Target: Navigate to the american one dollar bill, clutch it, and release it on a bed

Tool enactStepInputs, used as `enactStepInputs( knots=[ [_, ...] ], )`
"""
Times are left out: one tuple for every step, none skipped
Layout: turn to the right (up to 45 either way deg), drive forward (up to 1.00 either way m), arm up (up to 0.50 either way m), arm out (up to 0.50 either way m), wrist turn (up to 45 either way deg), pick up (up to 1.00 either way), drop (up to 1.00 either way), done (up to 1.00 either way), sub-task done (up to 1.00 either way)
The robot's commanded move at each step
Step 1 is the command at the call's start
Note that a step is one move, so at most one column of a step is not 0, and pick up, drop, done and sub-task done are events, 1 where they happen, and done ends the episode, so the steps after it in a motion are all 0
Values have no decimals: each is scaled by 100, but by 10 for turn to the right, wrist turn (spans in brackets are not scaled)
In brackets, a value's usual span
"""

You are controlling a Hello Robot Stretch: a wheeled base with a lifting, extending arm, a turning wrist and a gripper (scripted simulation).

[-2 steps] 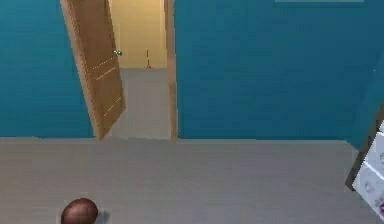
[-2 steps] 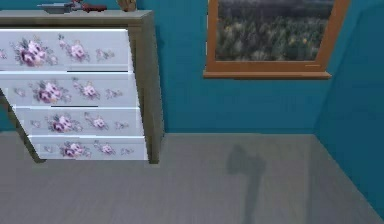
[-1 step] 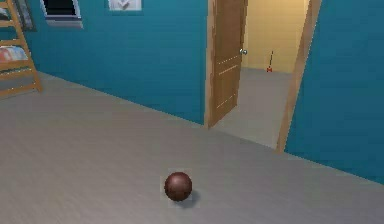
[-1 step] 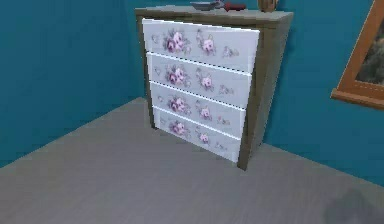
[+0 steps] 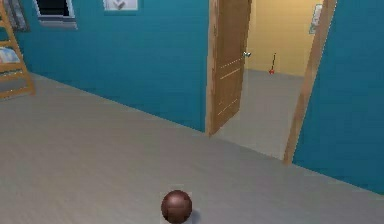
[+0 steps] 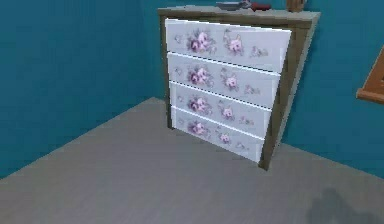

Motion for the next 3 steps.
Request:
enactStepInputs(
  knots=[
    [-450, 0, 0, 0, 0, 0, 0, 0, 0],
    [-450, 0, 0, 0, 0, 0, 0, 0, 0],
    [-300, 0, 0, 0, 0, 0, 0, 0, 0]
  ],
)
